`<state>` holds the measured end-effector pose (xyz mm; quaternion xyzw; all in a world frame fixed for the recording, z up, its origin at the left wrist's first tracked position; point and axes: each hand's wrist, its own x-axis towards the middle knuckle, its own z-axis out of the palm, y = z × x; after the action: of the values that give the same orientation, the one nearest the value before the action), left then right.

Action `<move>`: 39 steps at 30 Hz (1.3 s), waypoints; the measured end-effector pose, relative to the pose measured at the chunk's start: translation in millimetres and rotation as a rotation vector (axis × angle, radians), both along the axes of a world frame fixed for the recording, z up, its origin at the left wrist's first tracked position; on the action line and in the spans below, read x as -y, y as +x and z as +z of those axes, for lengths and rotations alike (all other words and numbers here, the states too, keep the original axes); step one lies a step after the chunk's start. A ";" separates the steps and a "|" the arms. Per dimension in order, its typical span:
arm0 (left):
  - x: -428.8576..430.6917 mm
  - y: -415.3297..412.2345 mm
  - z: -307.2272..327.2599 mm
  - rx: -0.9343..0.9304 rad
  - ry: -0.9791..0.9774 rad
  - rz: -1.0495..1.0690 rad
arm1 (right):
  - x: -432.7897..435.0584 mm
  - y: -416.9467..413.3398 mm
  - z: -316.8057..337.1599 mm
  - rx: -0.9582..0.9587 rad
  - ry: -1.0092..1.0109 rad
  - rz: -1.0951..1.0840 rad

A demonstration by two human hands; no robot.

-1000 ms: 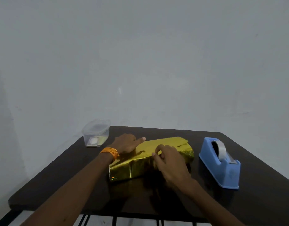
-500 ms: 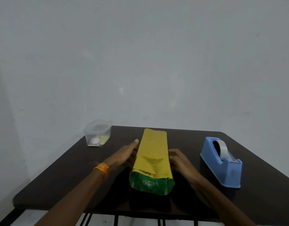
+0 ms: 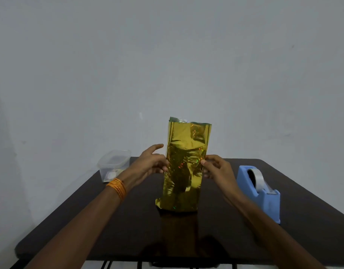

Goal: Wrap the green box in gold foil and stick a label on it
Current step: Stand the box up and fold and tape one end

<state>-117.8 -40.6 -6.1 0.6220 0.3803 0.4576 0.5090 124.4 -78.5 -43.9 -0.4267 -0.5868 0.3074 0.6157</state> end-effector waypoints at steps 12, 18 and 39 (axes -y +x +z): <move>5.5 15.5 -13.7 -0.319 0.318 0.400 | 7.1 -19.5 9.0 0.145 0.073 -0.222; 17.9 31.0 -12.4 -0.350 0.296 0.201 | 21.5 -43.4 17.9 0.230 -0.008 -0.053; -12.1 20.8 -19.5 -0.160 0.193 0.062 | -10.1 13.1 8.8 0.025 -0.134 0.209</move>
<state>-97.1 -28.5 -25.6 0.6907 0.3928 0.4565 0.4004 137.5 -68.4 -35.1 -0.4074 -0.6138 0.4030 0.5430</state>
